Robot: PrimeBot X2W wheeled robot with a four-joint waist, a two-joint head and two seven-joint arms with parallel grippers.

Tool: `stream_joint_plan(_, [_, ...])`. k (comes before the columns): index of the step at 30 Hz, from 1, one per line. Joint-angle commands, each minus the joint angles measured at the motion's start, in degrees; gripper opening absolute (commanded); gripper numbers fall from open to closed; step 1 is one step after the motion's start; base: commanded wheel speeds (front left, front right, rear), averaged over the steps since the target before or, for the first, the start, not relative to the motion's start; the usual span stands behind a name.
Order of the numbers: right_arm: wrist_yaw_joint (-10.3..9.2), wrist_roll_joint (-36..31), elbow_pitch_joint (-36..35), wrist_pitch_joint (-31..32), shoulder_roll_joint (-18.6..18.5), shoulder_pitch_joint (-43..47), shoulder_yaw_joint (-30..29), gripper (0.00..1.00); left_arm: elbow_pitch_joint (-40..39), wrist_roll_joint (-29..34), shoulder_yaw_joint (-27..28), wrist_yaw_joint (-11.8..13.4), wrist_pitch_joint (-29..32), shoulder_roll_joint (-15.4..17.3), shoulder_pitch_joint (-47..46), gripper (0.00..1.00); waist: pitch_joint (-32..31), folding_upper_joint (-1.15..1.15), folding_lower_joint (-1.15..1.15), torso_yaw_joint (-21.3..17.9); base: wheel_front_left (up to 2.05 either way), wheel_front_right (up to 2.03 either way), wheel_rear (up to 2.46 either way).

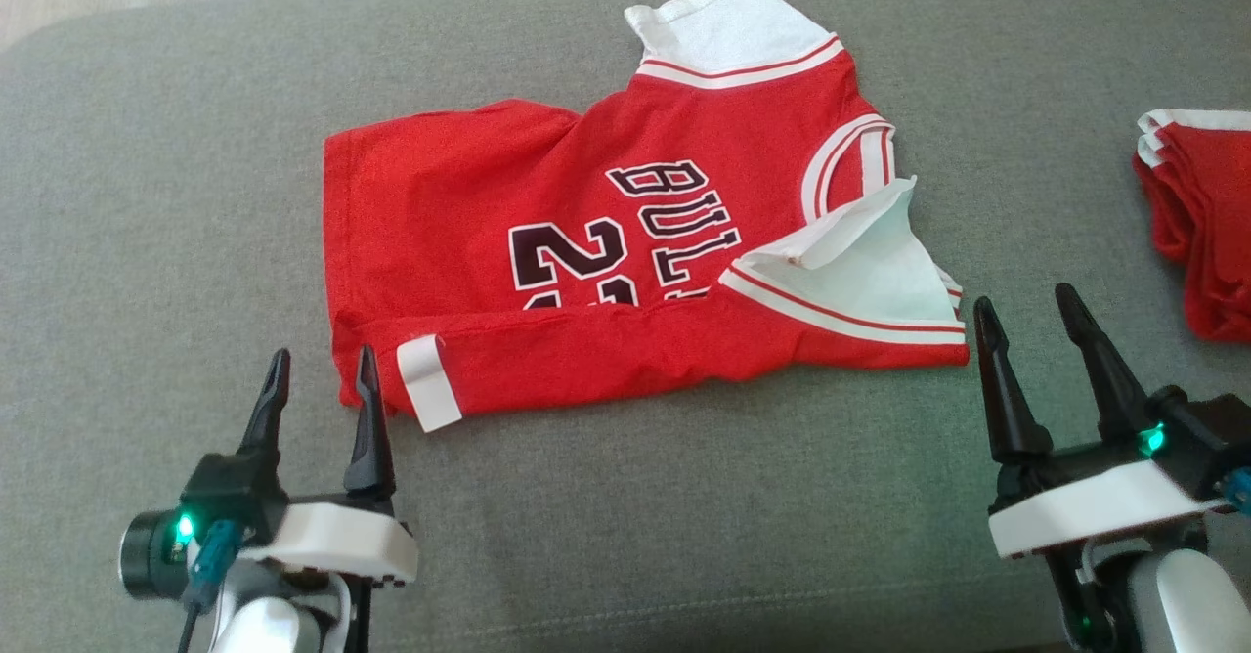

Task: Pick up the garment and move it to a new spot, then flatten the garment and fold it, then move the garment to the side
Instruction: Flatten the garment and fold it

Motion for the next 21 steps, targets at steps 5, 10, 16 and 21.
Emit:
stream_joint_plan(5, [0.21,0.2,-2.3,0.9,-0.3,0.0,0.7,1.00,-0.3,-0.4,1.3,-0.5,-0.1,0.3,-1.5,1.00,0.1,0.00,0.00,0.1,0.00,0.00,0.00])
stream_joint_plan(10, [0.21,1.0,2.1,4.0,-1.1,-0.5,0.8,1.00,5.1,-3.5,1.4,-3.6,2.0,0.6,-3.0,1.00,1.4,0.00,0.00,0.0,0.00,0.00,0.00])
stream_joint_plan(16, [0.21,2.5,9.0,5.3,-2.2,-4.8,1.0,1.00,10.8,-6.6,1.8,-6.3,3.3,0.4,-6.3,1.00,4.3,0.00,0.00,0.1,0.00,0.00,0.00])
stream_joint_plan(21, [0.21,3.8,14.3,6.1,-3.4,-9.8,2.3,1.00,13.5,-8.3,2.4,-7.7,3.0,-0.1,-9.0,1.00,6.6,0.00,0.00,0.3,0.00,0.00,0.00])
